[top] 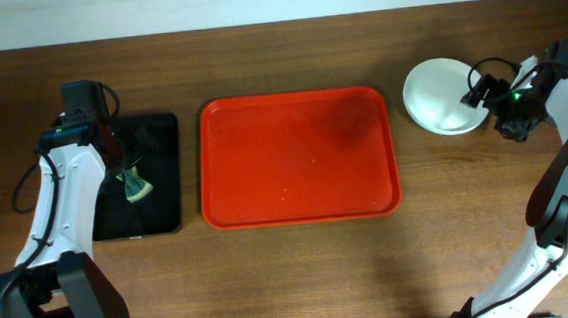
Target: Clean dirty plates on tray and stack at the side
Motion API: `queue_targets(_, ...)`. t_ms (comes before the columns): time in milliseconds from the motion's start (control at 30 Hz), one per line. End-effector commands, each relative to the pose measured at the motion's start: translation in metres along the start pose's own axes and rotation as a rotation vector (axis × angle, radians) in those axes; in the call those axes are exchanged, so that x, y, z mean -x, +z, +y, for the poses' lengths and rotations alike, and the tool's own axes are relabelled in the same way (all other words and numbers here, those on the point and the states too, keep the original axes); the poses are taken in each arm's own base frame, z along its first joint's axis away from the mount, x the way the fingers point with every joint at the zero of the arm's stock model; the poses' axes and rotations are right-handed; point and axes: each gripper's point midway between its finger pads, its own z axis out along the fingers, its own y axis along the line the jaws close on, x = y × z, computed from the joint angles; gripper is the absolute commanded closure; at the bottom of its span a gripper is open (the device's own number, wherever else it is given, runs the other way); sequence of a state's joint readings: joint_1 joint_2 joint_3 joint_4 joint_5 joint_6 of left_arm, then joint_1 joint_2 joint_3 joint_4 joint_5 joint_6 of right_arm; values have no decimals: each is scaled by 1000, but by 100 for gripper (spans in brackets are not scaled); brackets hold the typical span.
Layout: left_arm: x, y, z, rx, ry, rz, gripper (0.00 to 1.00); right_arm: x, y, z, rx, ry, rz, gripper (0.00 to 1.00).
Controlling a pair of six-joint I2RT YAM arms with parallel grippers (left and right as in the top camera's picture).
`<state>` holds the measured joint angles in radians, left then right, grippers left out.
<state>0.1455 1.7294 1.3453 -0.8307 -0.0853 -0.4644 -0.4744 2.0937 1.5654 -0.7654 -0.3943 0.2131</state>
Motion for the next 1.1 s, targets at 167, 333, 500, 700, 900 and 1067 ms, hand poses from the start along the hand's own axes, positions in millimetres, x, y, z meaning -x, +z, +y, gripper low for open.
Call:
queue_targets(167, 6, -6, 0, -10, -2, -18, 1, -5, -128, 20, -138, 48, -164, 1)
queue_targets(333, 6, -6, 0, -10, -2, -18, 1, -53, -173, 43, -135, 56, -129, 1)
queue_targets(500, 6, -6, 0, -10, -2, -18, 1, -111, -191, 78, -90, -67, -131, 1)
queue_targets(700, 6, -6, 0, -10, -2, -18, 1, -200, -214, 111, 38, -293, -204, 1)
queue_targets(900, 6, -6, 0, -10, -2, -18, 1, -248, -238, 108, 96, -376, -232, 1)
queue_targets(1067, 6, -6, 0, -10, -2, -18, 1, -251, -246, 108, 113, -384, -264, 1)
